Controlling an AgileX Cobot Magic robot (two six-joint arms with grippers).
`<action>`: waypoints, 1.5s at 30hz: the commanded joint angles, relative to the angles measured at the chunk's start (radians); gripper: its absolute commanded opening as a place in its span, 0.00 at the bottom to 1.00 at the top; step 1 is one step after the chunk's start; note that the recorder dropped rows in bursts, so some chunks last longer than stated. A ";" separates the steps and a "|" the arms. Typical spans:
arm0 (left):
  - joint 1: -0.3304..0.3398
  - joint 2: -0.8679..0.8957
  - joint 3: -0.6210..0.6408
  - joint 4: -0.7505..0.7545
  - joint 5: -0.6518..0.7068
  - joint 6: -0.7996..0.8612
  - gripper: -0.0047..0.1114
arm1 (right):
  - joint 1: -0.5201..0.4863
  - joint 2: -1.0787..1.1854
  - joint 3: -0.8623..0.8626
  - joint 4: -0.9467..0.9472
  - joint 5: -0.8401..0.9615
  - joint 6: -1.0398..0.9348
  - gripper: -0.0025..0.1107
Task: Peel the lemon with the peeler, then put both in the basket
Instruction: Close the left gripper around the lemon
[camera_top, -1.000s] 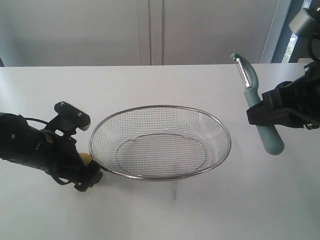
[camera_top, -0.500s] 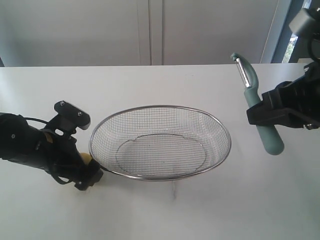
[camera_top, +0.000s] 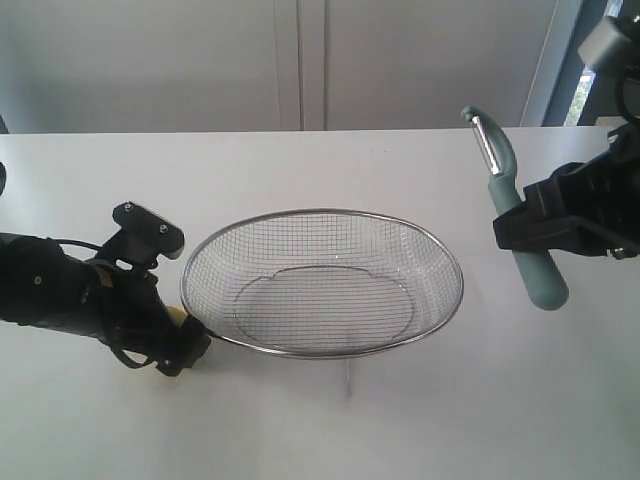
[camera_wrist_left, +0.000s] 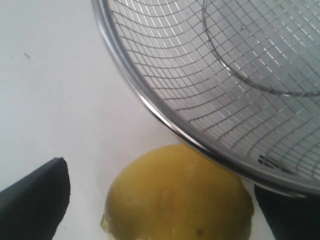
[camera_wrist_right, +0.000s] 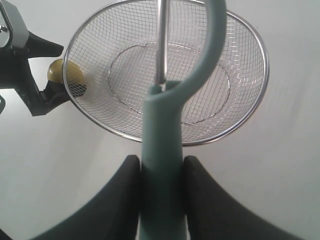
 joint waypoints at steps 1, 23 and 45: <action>-0.003 0.001 0.009 -0.007 0.003 -0.003 0.95 | 0.000 -0.009 0.003 0.004 -0.008 -0.008 0.02; -0.003 0.001 0.009 -0.007 0.030 -0.007 0.94 | 0.000 -0.009 0.003 0.004 -0.008 -0.008 0.02; -0.003 0.059 0.007 0.009 0.018 -0.018 0.31 | 0.000 -0.009 0.003 0.004 -0.008 -0.008 0.02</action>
